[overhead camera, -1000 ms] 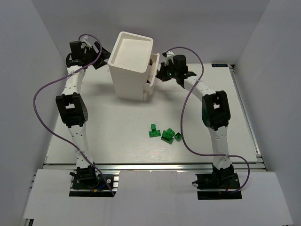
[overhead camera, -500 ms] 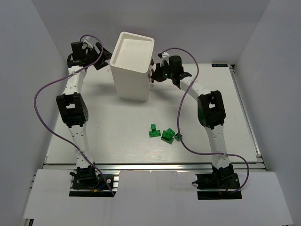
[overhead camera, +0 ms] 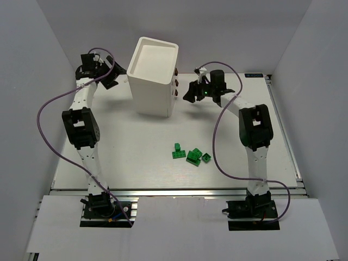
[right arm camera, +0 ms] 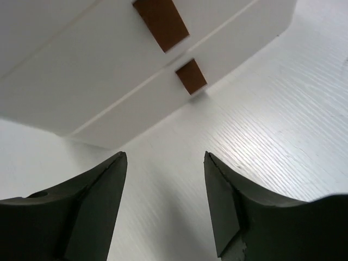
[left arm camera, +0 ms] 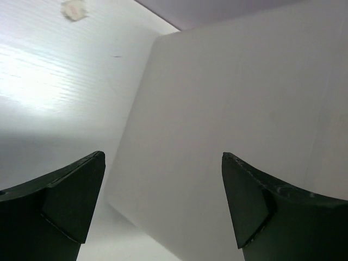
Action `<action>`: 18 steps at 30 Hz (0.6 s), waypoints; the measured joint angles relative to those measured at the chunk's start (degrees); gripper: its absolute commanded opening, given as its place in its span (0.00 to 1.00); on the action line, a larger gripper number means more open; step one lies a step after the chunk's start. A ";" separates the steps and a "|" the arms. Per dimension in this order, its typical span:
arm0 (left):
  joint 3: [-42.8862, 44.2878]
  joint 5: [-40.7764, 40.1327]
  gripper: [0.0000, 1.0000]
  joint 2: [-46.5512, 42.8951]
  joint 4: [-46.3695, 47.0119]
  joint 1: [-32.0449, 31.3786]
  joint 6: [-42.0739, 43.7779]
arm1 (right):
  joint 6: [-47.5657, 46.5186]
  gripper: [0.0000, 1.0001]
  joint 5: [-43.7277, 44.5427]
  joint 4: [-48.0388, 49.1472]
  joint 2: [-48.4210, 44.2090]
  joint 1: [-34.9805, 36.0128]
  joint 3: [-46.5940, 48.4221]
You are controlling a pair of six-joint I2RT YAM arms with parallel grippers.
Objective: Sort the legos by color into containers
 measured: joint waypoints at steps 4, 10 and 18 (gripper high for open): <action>-3.76 -3.37 0.98 -3.48 -0.11 2.01 0.00 | -3.93 0.70 -3.23 0.44 -0.33 -2.21 -1.07; -12.76 -5.46 0.98 -10.84 0.52 4.09 0.11 | -13.16 0.76 -9.03 -0.04 1.97 -2.56 2.03; -25.70 -4.81 0.98 -21.62 3.74 3.67 -0.07 | -17.49 0.80 -10.67 -1.36 11.89 -1.64 13.94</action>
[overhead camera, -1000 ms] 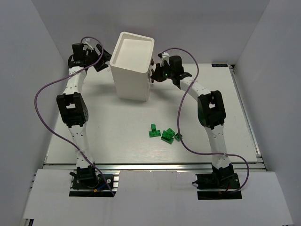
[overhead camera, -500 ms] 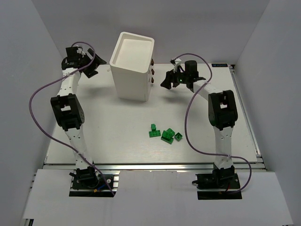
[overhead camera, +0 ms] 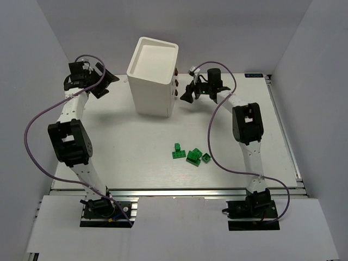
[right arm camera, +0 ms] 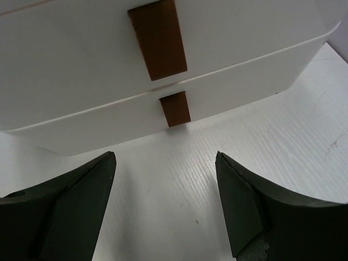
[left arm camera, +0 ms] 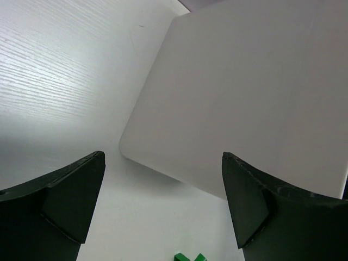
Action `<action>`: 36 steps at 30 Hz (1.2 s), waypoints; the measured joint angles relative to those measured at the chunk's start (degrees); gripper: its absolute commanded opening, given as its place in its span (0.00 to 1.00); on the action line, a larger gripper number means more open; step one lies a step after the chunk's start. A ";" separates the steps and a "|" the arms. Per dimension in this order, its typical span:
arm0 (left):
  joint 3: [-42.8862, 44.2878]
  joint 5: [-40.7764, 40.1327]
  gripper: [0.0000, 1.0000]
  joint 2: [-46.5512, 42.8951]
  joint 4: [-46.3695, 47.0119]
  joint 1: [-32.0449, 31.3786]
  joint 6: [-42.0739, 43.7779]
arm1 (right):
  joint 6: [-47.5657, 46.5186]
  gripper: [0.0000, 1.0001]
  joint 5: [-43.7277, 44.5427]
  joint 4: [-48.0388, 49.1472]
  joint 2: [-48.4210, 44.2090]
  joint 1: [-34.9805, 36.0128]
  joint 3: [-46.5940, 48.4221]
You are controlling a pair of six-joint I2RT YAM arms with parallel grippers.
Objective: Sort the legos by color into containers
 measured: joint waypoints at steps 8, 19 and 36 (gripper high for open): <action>-4.26 1.70 0.98 -2.05 2.29 -0.04 -1.18 | -0.09 0.80 -0.61 1.36 3.69 0.31 3.82; -5.05 0.76 0.98 -4.57 1.11 -0.04 -1.36 | 0.15 0.79 -1.33 7.28 7.67 2.03 6.97; -10.16 -2.89 0.98 -13.18 -3.37 0.11 0.20 | -2.62 0.42 -1.73 11.74 12.37 2.60 10.38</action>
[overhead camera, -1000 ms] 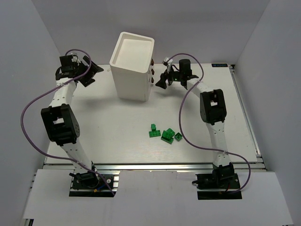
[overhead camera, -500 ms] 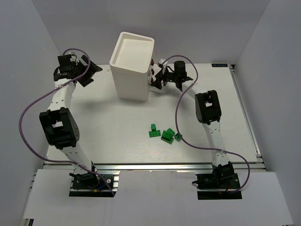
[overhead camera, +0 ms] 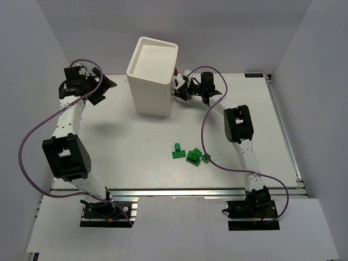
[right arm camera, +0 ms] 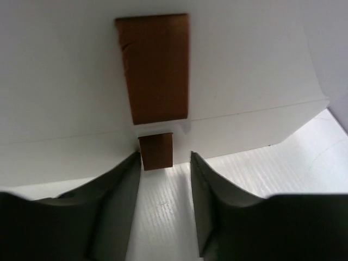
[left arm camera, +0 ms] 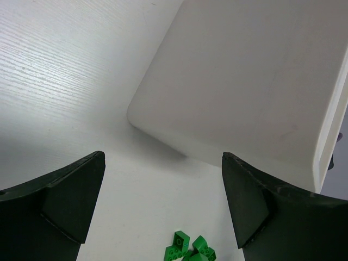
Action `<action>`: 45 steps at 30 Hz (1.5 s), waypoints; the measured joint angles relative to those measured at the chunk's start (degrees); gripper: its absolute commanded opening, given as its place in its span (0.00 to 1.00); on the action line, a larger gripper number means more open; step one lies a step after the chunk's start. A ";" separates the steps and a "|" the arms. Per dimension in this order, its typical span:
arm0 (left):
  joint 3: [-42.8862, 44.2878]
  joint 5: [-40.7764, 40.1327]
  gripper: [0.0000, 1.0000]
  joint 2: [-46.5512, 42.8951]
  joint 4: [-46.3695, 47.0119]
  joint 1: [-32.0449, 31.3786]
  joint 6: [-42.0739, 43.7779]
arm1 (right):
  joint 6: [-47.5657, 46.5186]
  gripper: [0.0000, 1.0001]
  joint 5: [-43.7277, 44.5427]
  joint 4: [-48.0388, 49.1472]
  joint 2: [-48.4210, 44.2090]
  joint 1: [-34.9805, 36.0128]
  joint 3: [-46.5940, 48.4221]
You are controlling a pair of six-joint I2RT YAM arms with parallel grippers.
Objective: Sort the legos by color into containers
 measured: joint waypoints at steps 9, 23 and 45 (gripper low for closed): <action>-0.13 0.02 0.98 -0.02 -0.61 0.00 0.26 | -1.05 0.05 -2.71 3.17 0.33 0.09 -1.27; -6.47 -2.01 0.98 -6.38 0.13 0.00 0.20 | -1.62 0.00 6.78 2.80 -12.09 -0.57 -18.34; -17.44 10.51 0.62 -28.02 12.41 -4.44 8.00 | -10.80 0.89 5.09 -16.22 -34.23 -8.87 -36.87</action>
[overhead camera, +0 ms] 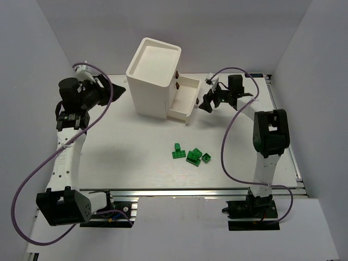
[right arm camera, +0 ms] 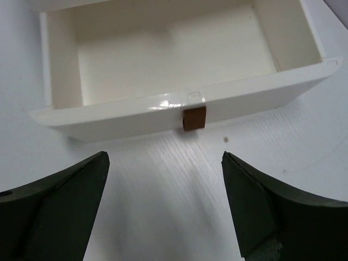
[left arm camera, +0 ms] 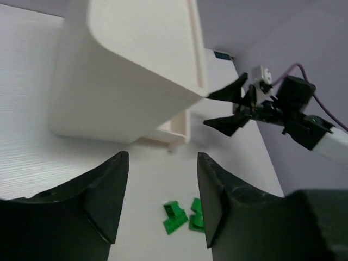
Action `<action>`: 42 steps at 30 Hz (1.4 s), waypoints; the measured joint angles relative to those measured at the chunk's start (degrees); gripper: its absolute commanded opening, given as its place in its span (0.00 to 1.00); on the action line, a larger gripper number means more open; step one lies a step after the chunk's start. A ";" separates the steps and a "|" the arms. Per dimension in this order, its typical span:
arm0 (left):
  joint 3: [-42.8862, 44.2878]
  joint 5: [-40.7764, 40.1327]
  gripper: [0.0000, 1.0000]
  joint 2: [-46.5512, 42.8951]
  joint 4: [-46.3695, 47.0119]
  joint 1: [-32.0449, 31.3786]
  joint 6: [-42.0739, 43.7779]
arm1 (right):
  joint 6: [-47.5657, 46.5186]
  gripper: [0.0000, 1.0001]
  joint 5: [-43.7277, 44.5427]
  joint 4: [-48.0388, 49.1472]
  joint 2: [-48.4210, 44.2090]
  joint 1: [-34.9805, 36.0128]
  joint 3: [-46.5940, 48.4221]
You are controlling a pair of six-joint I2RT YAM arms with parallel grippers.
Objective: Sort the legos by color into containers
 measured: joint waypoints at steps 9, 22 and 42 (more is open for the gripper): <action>-1.07 2.67 0.20 2.82 -3.45 -18.43 4.57 | -11.85 0.11 -8.09 0.63 -23.26 -3.87 -24.61; -1.38 -11.85 0.79 17.16 -15.23 -36.13 8.28 | -31.98 0.89 -12.50 -25.92 -34.82 4.87 -30.45; 14.93 -30.25 0.75 43.93 -29.24 -50.56 -0.94 | 2.95 0.89 11.13 -2.10 -42.49 7.69 -40.87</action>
